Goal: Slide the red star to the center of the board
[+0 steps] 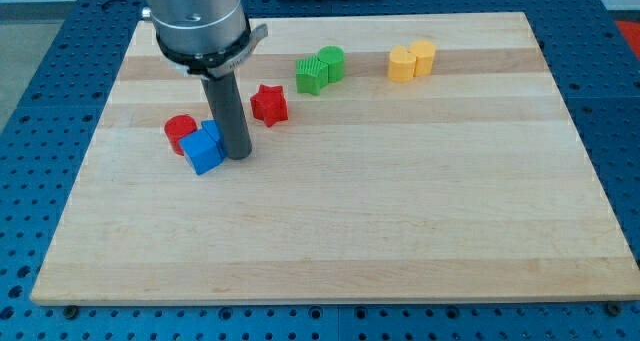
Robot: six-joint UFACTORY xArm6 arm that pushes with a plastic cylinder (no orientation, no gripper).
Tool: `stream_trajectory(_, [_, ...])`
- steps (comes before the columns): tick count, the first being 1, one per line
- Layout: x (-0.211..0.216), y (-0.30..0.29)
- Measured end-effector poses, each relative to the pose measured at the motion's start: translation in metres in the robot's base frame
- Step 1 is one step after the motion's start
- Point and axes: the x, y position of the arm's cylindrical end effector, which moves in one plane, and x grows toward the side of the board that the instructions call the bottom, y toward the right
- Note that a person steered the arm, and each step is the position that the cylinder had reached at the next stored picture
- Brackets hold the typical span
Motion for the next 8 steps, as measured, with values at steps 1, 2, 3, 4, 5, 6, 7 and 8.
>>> stream_trajectory(1, [-0.016, -0.004])
stream_trajectory(2, [-0.03, -0.029])
stream_trajectory(3, [-0.054, -0.043])
stream_trajectory(4, [-0.072, -0.032])
stream_trajectory(5, [-0.072, 0.005])
stream_trajectory(6, [-0.072, 0.037])
stream_trajectory(7, [-0.071, 0.047])
stream_trajectory(8, [-0.057, 0.043])
